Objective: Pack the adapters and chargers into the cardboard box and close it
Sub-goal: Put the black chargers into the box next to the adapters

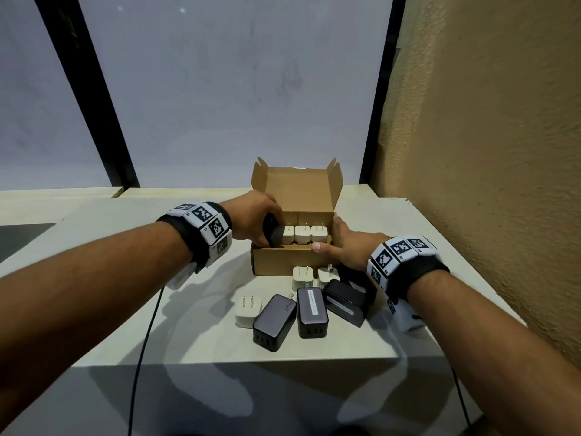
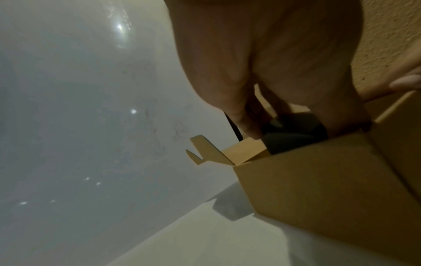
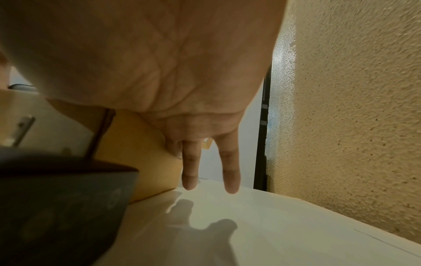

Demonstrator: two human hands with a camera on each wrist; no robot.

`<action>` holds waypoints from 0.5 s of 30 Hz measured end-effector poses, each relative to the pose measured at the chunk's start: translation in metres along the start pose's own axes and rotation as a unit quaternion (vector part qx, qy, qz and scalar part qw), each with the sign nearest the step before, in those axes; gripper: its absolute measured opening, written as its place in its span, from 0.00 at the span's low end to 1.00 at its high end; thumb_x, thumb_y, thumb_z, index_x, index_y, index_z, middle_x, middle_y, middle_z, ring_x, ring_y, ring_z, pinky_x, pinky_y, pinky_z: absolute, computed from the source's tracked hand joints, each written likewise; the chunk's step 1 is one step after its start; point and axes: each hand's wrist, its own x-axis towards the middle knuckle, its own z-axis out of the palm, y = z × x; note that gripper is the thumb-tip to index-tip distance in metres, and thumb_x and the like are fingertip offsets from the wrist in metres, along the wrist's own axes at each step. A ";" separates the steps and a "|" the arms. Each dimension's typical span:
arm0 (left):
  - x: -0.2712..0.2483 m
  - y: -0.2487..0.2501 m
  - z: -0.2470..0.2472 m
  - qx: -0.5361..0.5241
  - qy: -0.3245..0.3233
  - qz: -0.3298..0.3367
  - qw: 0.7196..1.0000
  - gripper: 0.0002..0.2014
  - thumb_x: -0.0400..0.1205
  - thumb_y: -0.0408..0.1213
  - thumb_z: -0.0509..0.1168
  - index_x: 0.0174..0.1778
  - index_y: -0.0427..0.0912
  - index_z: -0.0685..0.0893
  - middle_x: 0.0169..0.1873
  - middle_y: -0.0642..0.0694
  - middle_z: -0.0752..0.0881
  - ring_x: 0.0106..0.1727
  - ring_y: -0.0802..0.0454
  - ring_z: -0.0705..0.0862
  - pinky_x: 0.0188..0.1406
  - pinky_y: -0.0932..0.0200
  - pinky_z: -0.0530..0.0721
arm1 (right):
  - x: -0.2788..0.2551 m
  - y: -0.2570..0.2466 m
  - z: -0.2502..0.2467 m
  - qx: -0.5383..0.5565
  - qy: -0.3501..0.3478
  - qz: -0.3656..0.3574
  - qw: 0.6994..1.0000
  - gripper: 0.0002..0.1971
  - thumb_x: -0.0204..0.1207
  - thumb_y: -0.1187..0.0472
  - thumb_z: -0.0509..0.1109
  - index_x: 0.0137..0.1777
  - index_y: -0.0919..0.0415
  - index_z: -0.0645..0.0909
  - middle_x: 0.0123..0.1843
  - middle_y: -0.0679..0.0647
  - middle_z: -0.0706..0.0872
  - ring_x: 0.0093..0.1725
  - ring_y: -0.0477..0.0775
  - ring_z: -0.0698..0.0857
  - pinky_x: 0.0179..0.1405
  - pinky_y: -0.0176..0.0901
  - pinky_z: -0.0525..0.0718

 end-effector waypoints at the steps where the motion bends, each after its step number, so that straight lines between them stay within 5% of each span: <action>1: 0.001 0.001 0.001 0.017 -0.016 0.003 1.000 0.23 0.67 0.38 0.80 0.60 0.47 0.87 0.59 0.46 0.84 0.59 0.47 0.81 0.58 0.56 0.83 | 0.000 0.000 0.000 -0.001 -0.002 0.002 1.000 0.54 0.64 0.16 0.49 0.86 0.44 0.41 0.85 0.56 0.66 0.78 0.65 0.74 0.76 0.62 0.70; 9: 0.012 0.003 0.013 0.084 -0.086 -0.006 0.993 0.14 0.78 0.34 0.71 0.59 0.47 0.89 0.56 0.46 0.87 0.57 0.48 0.84 0.50 0.65 0.77 | 0.003 0.003 0.002 -0.002 -0.009 -0.004 1.000 0.55 0.63 0.16 0.48 0.86 0.44 0.40 0.85 0.55 0.66 0.78 0.63 0.73 0.76 0.61 0.70; 15: 0.021 0.002 0.018 0.130 -0.129 0.009 0.983 0.16 0.79 0.33 0.70 0.63 0.48 0.87 0.57 0.49 0.88 0.59 0.49 0.83 0.51 0.67 0.73 | 0.004 0.003 0.003 0.010 -0.001 -0.013 1.000 0.60 0.55 0.13 0.45 0.85 0.43 0.41 0.86 0.54 0.63 0.80 0.63 0.71 0.78 0.63 0.69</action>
